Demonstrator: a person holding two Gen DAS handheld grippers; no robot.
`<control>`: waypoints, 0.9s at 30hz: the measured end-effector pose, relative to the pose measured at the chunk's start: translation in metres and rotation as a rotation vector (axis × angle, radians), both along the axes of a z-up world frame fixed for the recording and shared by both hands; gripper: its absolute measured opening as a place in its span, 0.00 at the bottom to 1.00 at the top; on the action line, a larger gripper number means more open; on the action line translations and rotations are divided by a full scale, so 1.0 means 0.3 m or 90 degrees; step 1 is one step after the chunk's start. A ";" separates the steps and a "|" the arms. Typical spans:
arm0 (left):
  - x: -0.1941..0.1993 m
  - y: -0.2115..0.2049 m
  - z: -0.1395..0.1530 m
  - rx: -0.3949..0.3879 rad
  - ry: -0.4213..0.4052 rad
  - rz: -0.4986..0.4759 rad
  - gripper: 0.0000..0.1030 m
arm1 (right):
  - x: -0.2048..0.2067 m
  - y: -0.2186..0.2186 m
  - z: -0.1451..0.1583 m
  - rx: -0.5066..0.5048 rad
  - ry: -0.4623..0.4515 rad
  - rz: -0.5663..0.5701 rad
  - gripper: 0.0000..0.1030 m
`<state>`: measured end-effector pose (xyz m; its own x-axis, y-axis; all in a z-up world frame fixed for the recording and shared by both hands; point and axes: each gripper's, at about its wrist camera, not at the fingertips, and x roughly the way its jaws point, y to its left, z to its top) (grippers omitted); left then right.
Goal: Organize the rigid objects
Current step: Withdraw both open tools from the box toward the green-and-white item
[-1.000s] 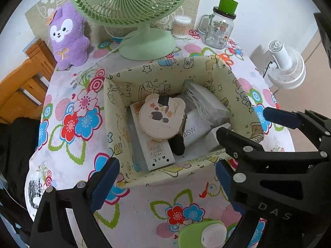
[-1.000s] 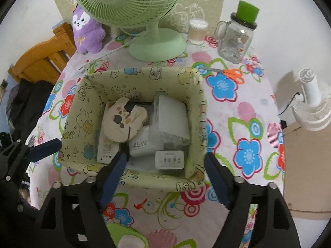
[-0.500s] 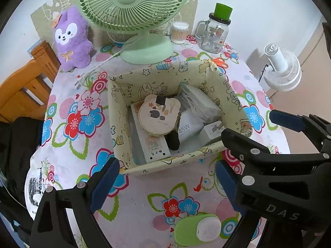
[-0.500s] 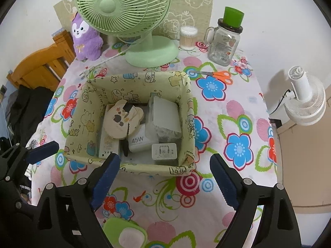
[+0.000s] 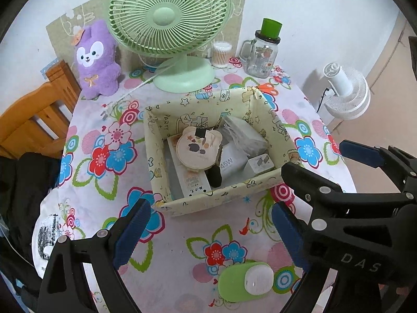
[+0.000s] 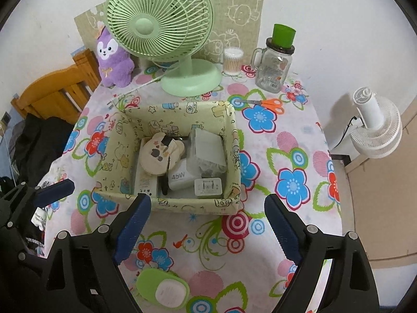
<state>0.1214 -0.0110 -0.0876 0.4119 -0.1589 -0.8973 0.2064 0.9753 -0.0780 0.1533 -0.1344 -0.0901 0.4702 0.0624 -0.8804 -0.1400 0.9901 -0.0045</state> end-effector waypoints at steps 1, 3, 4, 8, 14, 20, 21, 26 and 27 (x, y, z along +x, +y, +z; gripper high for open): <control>-0.006 0.002 0.004 0.000 -0.002 -0.001 0.92 | -0.007 0.000 0.003 0.000 -0.002 -0.001 0.88; -0.020 0.005 0.012 -0.003 -0.006 -0.004 0.92 | -0.024 0.001 0.012 0.000 -0.007 -0.003 0.88; -0.027 0.007 0.016 -0.006 -0.009 -0.006 0.92 | -0.031 0.001 0.015 0.001 -0.009 -0.004 0.88; -0.064 0.014 0.031 -0.019 -0.018 -0.018 0.92 | -0.067 0.002 0.027 0.008 -0.021 -0.010 0.88; -0.106 0.016 0.029 -0.005 -0.029 -0.027 0.92 | -0.124 0.012 0.032 0.011 -0.032 -0.016 0.88; -0.152 0.031 0.021 -0.010 -0.035 -0.032 0.94 | -0.184 0.013 0.029 0.030 -0.048 -0.021 0.88; -0.161 0.034 0.018 -0.008 -0.037 -0.033 0.94 | -0.193 0.014 0.029 0.034 -0.051 -0.021 0.88; -0.193 0.045 0.007 0.009 -0.051 -0.031 0.94 | -0.238 0.023 0.019 0.017 -0.062 -0.024 0.88; -0.200 0.048 0.003 0.011 -0.053 -0.032 0.94 | -0.248 0.025 0.015 0.017 -0.063 -0.022 0.88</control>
